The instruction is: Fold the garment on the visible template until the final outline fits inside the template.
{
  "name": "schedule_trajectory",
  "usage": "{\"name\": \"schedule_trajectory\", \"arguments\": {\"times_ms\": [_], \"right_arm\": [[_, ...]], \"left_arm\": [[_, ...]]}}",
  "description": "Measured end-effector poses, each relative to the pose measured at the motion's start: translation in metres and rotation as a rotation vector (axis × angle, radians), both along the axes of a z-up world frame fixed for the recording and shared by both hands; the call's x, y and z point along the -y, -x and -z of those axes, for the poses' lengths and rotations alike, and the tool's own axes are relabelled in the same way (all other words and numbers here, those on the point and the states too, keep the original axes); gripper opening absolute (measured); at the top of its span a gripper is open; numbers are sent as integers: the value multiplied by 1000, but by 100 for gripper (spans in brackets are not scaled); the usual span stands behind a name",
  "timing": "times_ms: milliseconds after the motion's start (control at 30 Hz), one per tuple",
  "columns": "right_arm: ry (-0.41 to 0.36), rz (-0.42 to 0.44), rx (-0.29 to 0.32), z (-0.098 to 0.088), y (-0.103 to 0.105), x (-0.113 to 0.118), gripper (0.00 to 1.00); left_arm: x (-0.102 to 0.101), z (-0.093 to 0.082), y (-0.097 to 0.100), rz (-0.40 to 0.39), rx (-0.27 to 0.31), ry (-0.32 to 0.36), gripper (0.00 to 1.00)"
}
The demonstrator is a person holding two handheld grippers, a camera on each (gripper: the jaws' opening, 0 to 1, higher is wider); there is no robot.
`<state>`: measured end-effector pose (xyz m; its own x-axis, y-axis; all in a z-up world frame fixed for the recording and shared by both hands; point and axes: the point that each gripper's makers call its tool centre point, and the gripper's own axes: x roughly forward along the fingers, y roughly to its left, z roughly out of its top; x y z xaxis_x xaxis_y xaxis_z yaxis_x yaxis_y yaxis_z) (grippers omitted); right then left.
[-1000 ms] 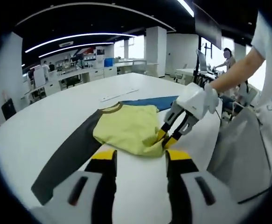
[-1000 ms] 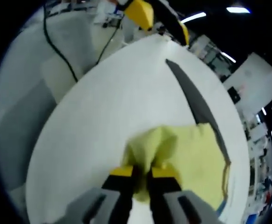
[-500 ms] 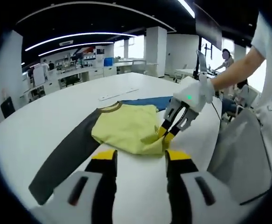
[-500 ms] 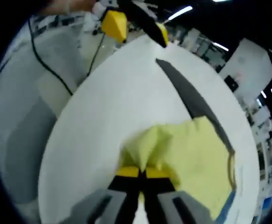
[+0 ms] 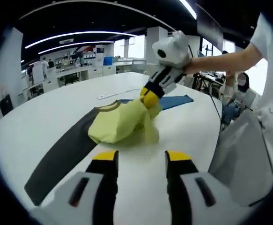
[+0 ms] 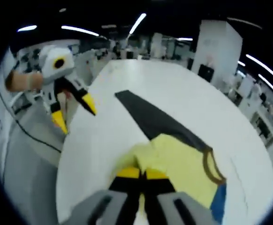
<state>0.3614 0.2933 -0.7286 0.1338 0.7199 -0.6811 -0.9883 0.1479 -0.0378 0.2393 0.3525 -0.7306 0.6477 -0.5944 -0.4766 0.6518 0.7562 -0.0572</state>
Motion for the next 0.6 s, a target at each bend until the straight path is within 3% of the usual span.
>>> {"name": "schedule_trajectory", "arguments": {"times_ms": [100,333,600], "right_arm": [[-14,78,-22,-1,-30,-1,0],[-10,198,-62,12,-74,-5,0],[24,271,-77,36,-96,-6,0]], "left_arm": [[4,0,-1,3,-2,9,36],[9,4,-6,5,-10,17,36],[14,7,-13,-5,-19,28,35]]}}
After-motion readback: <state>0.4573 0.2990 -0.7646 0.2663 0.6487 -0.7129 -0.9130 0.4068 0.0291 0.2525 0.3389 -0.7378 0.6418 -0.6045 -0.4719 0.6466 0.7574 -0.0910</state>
